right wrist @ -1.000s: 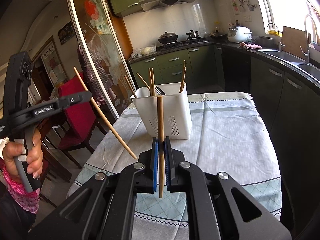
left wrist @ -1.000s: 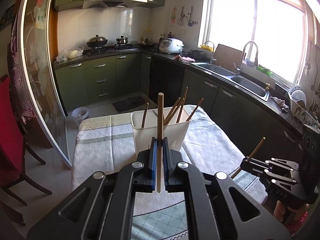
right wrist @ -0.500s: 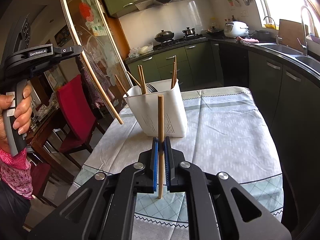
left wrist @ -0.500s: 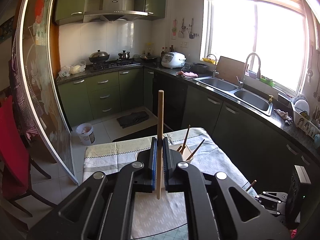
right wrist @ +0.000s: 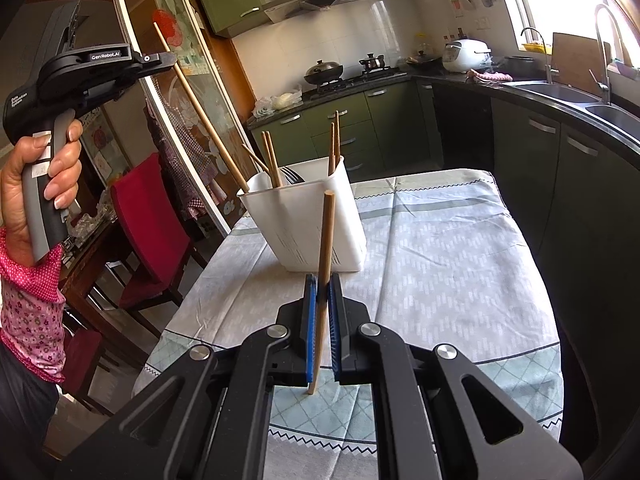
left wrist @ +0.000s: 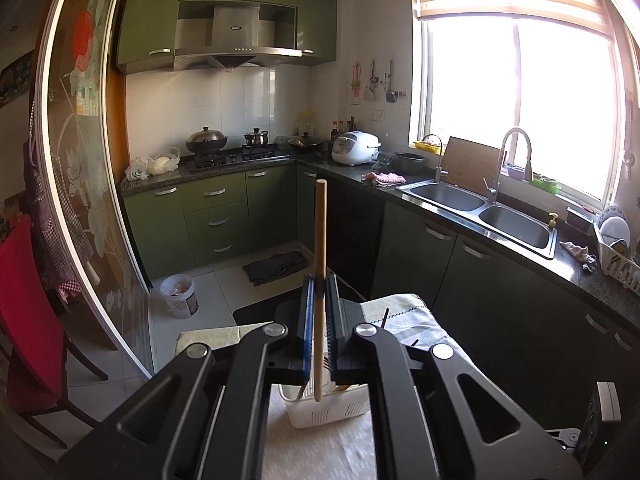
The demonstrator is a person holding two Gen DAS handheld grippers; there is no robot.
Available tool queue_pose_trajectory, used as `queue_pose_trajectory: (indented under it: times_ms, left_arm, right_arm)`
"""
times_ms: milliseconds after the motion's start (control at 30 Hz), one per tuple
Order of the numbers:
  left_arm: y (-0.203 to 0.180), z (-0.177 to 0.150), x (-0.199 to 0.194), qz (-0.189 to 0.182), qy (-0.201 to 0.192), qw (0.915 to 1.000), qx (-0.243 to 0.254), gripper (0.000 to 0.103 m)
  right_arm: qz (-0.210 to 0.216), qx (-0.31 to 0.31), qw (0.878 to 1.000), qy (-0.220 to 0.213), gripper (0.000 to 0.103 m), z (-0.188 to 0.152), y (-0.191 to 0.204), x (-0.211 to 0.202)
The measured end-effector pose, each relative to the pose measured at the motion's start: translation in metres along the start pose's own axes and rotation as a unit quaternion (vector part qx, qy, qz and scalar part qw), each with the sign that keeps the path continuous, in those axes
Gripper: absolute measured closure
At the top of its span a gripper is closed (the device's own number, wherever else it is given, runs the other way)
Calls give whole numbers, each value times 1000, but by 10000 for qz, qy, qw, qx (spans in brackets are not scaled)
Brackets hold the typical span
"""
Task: Organize utensils
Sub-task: 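Carry the chopstick over the white holder with the left tool and lower it in, then open the left tool above the holder while the right tool lowers its chopstick in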
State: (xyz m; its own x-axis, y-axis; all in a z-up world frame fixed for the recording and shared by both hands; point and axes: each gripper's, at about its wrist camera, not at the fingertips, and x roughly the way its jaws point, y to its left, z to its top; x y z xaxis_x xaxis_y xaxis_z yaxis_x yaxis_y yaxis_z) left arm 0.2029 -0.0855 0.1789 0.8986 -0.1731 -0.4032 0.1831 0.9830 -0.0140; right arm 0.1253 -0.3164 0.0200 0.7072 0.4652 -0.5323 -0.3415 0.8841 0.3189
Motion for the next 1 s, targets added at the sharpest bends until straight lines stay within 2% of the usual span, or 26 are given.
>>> queue_pose_trajectory:
  times_ms: [200, 500, 567, 600, 733, 867, 900, 967, 1000]
  left_arm:
    - [-9, 7, 15, 310, -134, 9993, 171, 98]
    - [-2, -16, 61, 237, 534, 9983, 49, 97]
    - [1, -21, 66, 256, 613, 9978, 40, 94]
    - [2, -23, 66, 247, 619, 9978, 37, 89]
    - [9, -21, 49, 144, 414, 9990, -50, 78]
    - [15, -20, 13, -9, 91, 9998, -161, 75]
    - [17, -23, 1, -36, -15, 9998, -191, 72]
    - [20, -34, -20, -62, -192, 9996, -206, 61]
    - [21, -43, -31, -69, -263, 9994, -199, 60]
  right_arm:
    - [9, 26, 10000, -7, 96, -1, -2, -1]
    - [-49, -169, 9997, -160, 96, 9, 7, -13]
    - [-79, -305, 9993, -223, 96, 16, 14, -17]
    - [-83, -373, 9989, -261, 96, 21, 18, -19]
    - [-103, -574, 9974, -432, 96, 45, 33, -25]
    - [-100, -600, 9958, -681, 96, 74, 41, -26]
    - [-88, -604, 9950, -788, 96, 83, 43, -27]
    - [-68, -594, 9929, -1028, 96, 102, 49, -30]
    - [-51, -589, 9918, -1134, 96, 112, 52, -31]
